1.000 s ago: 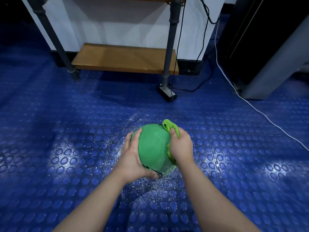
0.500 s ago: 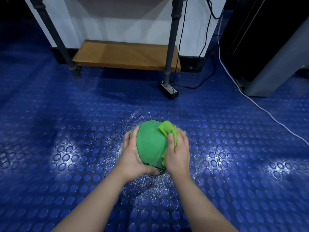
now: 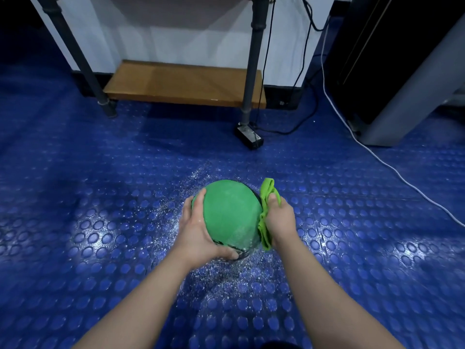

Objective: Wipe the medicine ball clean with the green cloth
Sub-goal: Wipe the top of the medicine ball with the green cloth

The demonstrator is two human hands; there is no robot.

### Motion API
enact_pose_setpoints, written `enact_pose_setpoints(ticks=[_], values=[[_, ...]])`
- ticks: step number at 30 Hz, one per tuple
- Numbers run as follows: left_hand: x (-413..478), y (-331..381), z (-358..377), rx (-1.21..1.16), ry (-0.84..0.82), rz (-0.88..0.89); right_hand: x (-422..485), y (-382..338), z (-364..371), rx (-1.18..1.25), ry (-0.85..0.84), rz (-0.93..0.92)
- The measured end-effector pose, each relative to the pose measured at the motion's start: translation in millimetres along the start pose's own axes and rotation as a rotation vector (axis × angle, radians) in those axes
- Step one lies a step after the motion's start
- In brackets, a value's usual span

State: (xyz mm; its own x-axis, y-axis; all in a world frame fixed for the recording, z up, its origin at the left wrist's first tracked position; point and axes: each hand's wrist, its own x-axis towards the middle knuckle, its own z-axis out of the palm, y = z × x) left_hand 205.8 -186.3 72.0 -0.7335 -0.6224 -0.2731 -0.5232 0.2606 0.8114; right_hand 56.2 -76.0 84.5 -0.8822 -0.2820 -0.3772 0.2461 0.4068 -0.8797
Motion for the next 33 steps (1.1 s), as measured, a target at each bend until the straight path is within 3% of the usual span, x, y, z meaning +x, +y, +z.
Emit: enact_pose_setpoints(ticks=[2, 5, 14, 17, 22, 26, 28, 30, 33], values=[[1, -1, -1, -0.011, 0.01, -0.004, -4, -2, 0, -0.056, 0.043, -0.174], [2, -1, -1, -0.007, 0.006, 0.002, -15, 4, 9, -0.307, -0.058, -0.366], [-2, -3, 1, -0.019, 0.051, 0.013, -44, 17, 15, -0.471, -0.143, -0.571], [-9, -3, 3, -0.014, 0.079, -0.028, -30, 3, 14, -0.484, -0.258, -0.541], [-15, -2, -22, 0.152, -0.017, -0.08, 2, -20, 15, -0.465, -0.4, -0.456], [-6, 1, -44, 0.295, 0.025, 0.04, 8, -21, 14, -0.448, -0.448, -0.522], [2, 6, -44, 0.277, -0.05, 0.093, 2, -20, 14, -0.407, -0.481, -0.583], [7, 8, -41, 0.295, -0.131, 0.105, -6, -14, 16, -0.356, -0.433, -0.648], [7, 5, -39, 0.309, -0.149, 0.129, -21, 3, 23, -0.26, -0.163, -0.627]])
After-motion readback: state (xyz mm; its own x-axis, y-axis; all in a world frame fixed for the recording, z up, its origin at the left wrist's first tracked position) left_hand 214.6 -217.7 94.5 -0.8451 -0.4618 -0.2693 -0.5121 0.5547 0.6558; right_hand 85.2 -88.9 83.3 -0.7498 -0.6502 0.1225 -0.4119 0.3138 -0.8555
